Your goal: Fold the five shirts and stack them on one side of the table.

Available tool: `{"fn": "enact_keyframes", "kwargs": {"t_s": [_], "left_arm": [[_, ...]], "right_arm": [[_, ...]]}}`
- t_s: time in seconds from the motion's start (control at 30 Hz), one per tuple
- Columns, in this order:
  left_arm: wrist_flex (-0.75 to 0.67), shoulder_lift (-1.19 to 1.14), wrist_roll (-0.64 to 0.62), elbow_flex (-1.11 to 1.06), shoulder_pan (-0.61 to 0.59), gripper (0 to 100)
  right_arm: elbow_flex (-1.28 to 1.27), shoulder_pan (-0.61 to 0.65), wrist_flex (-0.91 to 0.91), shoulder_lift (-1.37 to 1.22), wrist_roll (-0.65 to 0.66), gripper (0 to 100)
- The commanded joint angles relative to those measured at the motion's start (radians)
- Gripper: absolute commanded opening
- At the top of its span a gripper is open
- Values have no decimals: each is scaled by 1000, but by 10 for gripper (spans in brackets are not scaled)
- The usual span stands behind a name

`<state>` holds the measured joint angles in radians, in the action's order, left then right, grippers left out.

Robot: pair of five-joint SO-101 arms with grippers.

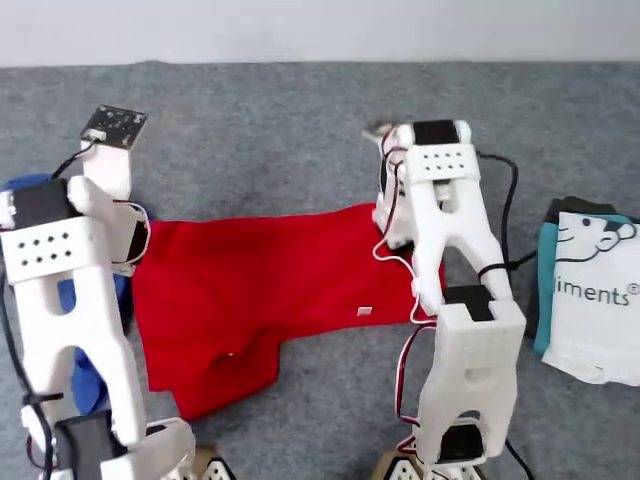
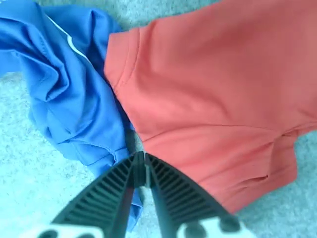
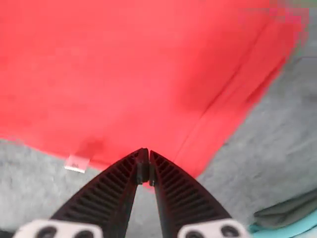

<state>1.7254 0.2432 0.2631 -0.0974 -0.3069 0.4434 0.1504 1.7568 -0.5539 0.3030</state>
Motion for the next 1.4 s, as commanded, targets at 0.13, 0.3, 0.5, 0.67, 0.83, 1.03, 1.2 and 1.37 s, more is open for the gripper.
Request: {"fn": "enact_keyframes", "kwargs": {"t_s": [0.13, 0.3, 0.5, 0.67, 0.83, 1.03, 1.2, 1.37], "left_arm": [[26, 75, -8, 22, -5, 5], [28, 77, -8, 22, -6, 5], [28, 77, -8, 21, -6, 5], [28, 77, -8, -28, -6, 5], [28, 77, -8, -48, -6, 5], [28, 77, -8, -48, -6, 5], [28, 77, -8, -48, -6, 5], [28, 74, -8, -48, -6, 5]], "right_arm": [[-226, -22, -8, 65, 49, 9], [-364, -143, -74, 65, 104, 9], [-362, -291, -36, 77, 209, 9], [-282, -255, 13, 113, 213, 9], [-161, -189, -62, 137, 146, 18], [-35, -147, -234, 71, 23, 152], [78, -119, -312, -28, 15, 158], [201, -96, -311, -124, 14, 158]]}}
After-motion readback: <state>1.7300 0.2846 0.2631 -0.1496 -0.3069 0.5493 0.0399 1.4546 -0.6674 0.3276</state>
